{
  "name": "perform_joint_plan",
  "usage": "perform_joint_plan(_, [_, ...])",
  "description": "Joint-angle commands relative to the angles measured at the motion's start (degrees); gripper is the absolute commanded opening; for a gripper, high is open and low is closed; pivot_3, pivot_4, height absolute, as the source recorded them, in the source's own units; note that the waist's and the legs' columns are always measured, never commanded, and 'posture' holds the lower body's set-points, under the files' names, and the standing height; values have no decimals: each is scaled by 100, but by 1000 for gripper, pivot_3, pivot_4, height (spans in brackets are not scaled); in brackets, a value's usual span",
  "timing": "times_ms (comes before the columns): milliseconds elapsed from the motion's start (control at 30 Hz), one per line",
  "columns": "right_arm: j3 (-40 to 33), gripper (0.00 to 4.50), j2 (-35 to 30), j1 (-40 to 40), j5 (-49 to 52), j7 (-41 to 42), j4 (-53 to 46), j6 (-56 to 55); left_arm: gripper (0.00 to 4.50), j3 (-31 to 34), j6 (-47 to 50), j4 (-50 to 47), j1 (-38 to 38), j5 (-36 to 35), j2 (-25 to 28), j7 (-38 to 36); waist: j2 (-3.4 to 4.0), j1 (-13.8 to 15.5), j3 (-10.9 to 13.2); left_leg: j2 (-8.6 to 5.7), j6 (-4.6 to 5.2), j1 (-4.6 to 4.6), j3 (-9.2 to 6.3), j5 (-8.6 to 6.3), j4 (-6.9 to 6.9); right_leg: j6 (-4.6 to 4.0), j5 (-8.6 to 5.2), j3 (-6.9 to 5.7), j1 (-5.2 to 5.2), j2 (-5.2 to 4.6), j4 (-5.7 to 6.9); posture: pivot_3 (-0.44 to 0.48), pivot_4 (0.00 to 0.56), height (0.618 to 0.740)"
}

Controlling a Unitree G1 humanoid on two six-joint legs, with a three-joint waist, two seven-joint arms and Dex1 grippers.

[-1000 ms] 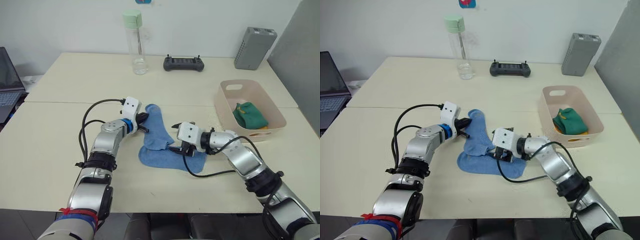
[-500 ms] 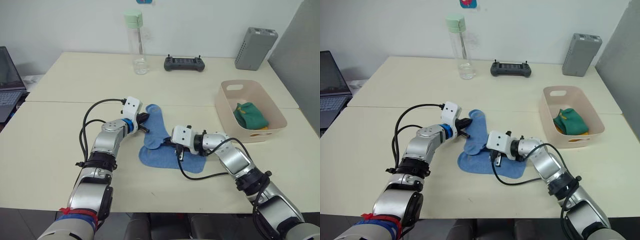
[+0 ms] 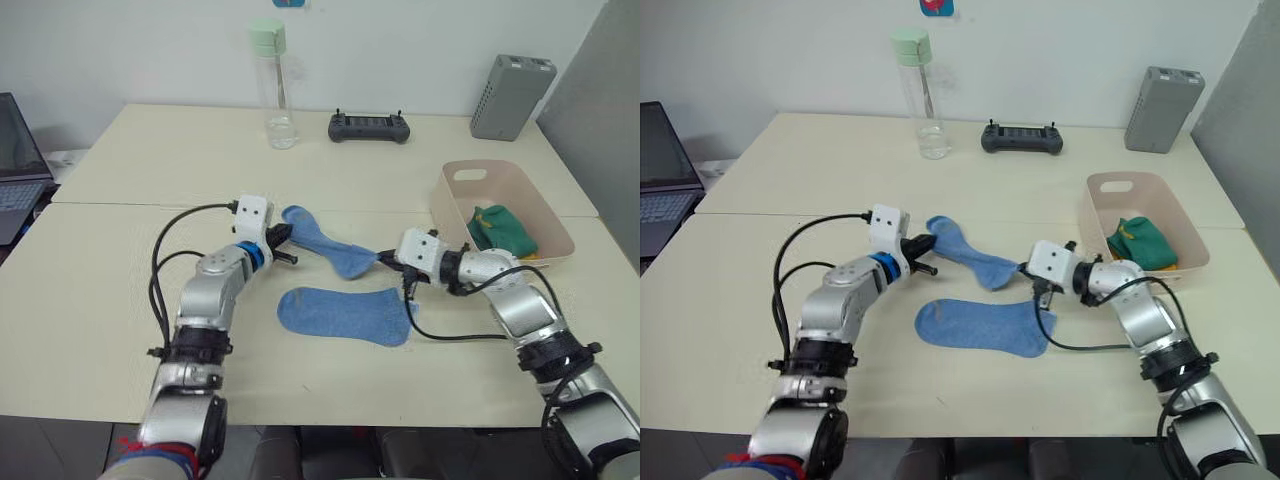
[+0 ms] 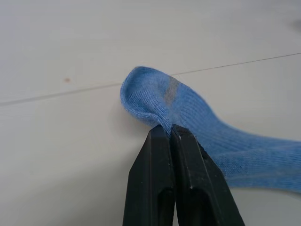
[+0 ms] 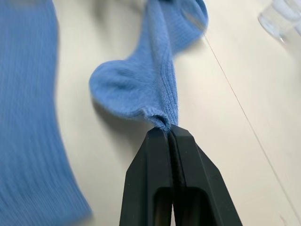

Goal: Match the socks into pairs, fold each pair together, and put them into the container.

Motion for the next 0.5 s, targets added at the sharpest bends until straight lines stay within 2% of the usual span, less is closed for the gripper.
perform_joint_plan(33, [-203,35,39,-101,205,159,115,-235,0,148,703,-1361,449,-116,-337,739,0,-13,0,0,0,1,0,0,0,0,0,1,1,0,1,0,150,740])
perform_joint_plan(233, [-372,35,52,-93,616,560,177,-106,0,235,1014,-2366,1250,-225,-855,1382,0,-35,0,0,0,15,0,0,3,2,0,5,14,1,1,0,150,740])
perform_joint_plan(300, [-483,472,92,-109,702,514,191,46,0,317,870,-2384,1322,-342,-924,1364,0,-26,0,-2,0,16,-1,0,9,8,3,4,19,0,-2,0,150,740])
perform_joint_plan(333, [-521,677,105,-119,729,506,192,101,456,329,828,-2375,1325,-371,-915,1341,0,-13,0,-2,0,16,-1,0,11,10,4,5,20,0,-2,0,150,740])
perform_joint_plan(433, [-718,1661,-62,23,856,550,-95,425,1249,494,875,-2412,1278,-702,-583,916,0,-6,0,-2,-2,17,-1,2,12,19,3,3,21,0,-2,0,150,740])
perform_joint_plan(500, [-930,2446,-152,162,1085,547,-372,859,1960,583,952,-2417,1269,-962,-245,521,0,-11,0,-2,-3,17,0,3,12,20,3,4,21,0,-3,0,150,740])
